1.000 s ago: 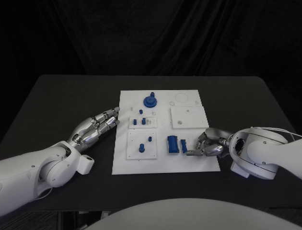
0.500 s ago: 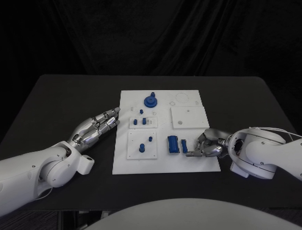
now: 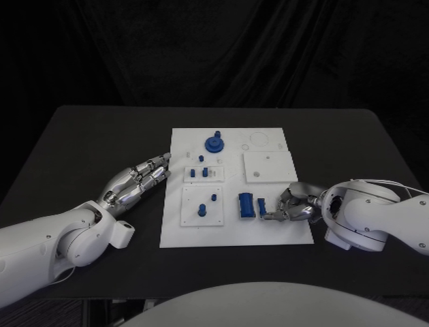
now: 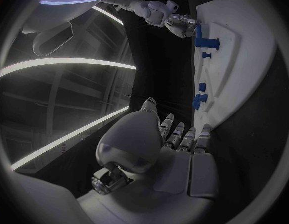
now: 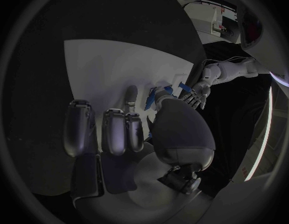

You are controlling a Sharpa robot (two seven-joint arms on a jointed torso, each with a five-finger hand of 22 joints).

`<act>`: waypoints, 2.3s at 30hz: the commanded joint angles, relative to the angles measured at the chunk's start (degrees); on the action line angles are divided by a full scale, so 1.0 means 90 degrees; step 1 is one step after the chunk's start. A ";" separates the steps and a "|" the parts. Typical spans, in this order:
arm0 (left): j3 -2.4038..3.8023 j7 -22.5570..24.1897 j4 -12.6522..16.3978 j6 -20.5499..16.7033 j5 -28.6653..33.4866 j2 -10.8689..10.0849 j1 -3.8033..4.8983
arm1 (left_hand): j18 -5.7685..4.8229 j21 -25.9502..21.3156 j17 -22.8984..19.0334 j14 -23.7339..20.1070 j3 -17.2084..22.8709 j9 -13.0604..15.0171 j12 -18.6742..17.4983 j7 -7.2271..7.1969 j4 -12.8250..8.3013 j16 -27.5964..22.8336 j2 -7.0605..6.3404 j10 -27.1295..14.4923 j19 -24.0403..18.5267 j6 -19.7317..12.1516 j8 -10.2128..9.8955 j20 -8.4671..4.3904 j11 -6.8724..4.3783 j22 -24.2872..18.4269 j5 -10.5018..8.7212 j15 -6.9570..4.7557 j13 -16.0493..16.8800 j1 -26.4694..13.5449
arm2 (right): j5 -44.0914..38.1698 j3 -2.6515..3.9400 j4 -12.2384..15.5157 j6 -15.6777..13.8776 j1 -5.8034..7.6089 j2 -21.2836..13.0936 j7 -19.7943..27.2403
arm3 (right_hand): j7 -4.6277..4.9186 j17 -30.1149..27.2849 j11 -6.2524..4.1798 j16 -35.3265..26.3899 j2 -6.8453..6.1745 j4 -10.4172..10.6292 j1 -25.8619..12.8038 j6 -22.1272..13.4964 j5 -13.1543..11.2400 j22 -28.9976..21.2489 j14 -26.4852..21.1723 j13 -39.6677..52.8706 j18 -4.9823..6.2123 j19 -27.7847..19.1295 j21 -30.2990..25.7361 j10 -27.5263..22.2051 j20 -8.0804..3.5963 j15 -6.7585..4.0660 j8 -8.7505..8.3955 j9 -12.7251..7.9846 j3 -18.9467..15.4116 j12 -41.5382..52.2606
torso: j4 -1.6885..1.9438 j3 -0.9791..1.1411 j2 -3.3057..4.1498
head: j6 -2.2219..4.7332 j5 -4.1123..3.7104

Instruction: Assemble the parts on the task board

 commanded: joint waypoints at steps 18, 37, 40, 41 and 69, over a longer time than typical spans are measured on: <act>0.0002 0.0164 0.0004 0.0086 0.0034 0.0024 -0.0027 | 0.0065 -0.0016 -0.0007 -0.0002 0.0099 0.0005 0.0012 0.0006 -0.0083 -0.0042 0.0005 -0.0010 -0.0007 -0.0019 0.0006 0.0029 0.0022 -0.0009 0.0162 0.0077 -0.0006 0.0132 | 0.0018 0.0001 -0.0167 0.0240 -0.0020 0.0200 -0.0223 | -0.0103 0.0129 -0.0113 -0.0034 0.0379 -0.0292 0.0987 0.0025 0.0252 0.1183 0.0390 0.1677 0.0074 0.0165 -0.0027 0.0674 -0.0087 -0.0101 0.0173 0.0047 0.0208 0.0016 | -0.0004 0.0005 0.0000 | -0.0001 0.0002; 0.0004 0.0244 0.0149 -0.0082 0.0034 -0.0104 -0.0043 | 0.0063 -0.0010 -0.0007 -0.0002 0.0145 0.0021 0.0066 0.0024 -0.0225 -0.0042 -0.0022 0.0010 0.0004 0.0081 0.0029 0.0022 0.0010 0.0000 0.0323 0.0056 0.0003 0.0208 | -0.0441 0.0005 0.0129 -0.0584 -0.0007 -0.0054 0.0687 | 0.0058 0.0149 0.0026 -0.0033 -0.0690 0.0029 0.1766 -0.0743 -0.0025 0.1168 0.0391 0.1677 0.0081 0.0136 -0.0104 0.0674 0.0000 0.0007 0.0808 0.0442 -0.0296 0.0016 | -0.0006 0.0006 -0.0018 | -0.0001 0.0024; 0.0004 0.0264 0.0279 -0.0183 0.0034 -0.0188 -0.0041 | 0.0068 -0.0009 -0.0007 -0.0002 0.0122 0.0028 0.0097 0.0036 -0.0200 -0.0042 -0.0026 0.0027 0.0007 0.0131 0.0039 0.0018 0.0004 0.0002 0.0310 0.0039 0.0007 0.0177 | -0.0568 0.0007 0.0237 -0.1100 0.0064 -0.0161 0.0988 | 0.0052 0.0159 0.0021 -0.0029 -0.0746 0.0041 0.1563 -0.0845 -0.0024 0.1173 0.0392 0.1677 0.0078 0.0142 -0.0089 0.0674 -0.0004 0.0003 0.0884 0.0489 -0.0521 0.0016 | -0.0011 0.0007 -0.0018 | -0.0001 0.0020; 0.0004 0.0270 0.0330 -0.0219 0.0034 -0.0218 -0.0039 | 0.0069 -0.0008 -0.0007 -0.0002 0.0120 0.0029 0.0099 0.0038 -0.0196 -0.0042 -0.0026 0.0029 0.0007 0.0138 0.0040 0.0017 0.0003 0.0003 0.0308 0.0038 0.0007 0.0173 | -0.0588 0.0007 0.0262 -0.1276 0.0103 -0.0190 0.1090 | 0.0046 0.0165 0.0017 -0.0027 -0.0718 0.0043 0.1485 -0.0881 -0.0024 0.1174 0.0393 0.1677 0.0077 0.0144 -0.0086 0.0674 -0.0006 0.0000 0.0914 0.0505 -0.0645 0.0016 | -0.0014 0.0010 -0.0023 | -0.0001 0.0022; 0.0004 0.0705 0.0528 -0.0740 0.0034 -0.0058 0.0198 | 0.0106 -0.0018 -0.0007 -0.0002 -0.0120 -0.0016 0.0168 -0.0167 0.0252 -0.0042 0.0034 0.0034 -0.0018 -0.0024 -0.0013 -0.0361 -0.0084 -0.0066 -0.0799 -0.0397 0.0007 -0.0962 | 0.3018 0.0003 -0.0841 -0.3040 0.0063 0.0026 0.6493 | 0.1458 -0.7262 0.1994 -0.7398 -0.0845 0.0083 0.1061 -0.2938 0.1600 -0.6091 -0.7994 -0.5739 0.0076 -0.8344 -0.8277 -0.8197 0.1903 0.2302 -0.1472 -0.2096 -0.1733 -0.6641 | -0.0126 0.0200 -0.0621 | -0.0001 0.0192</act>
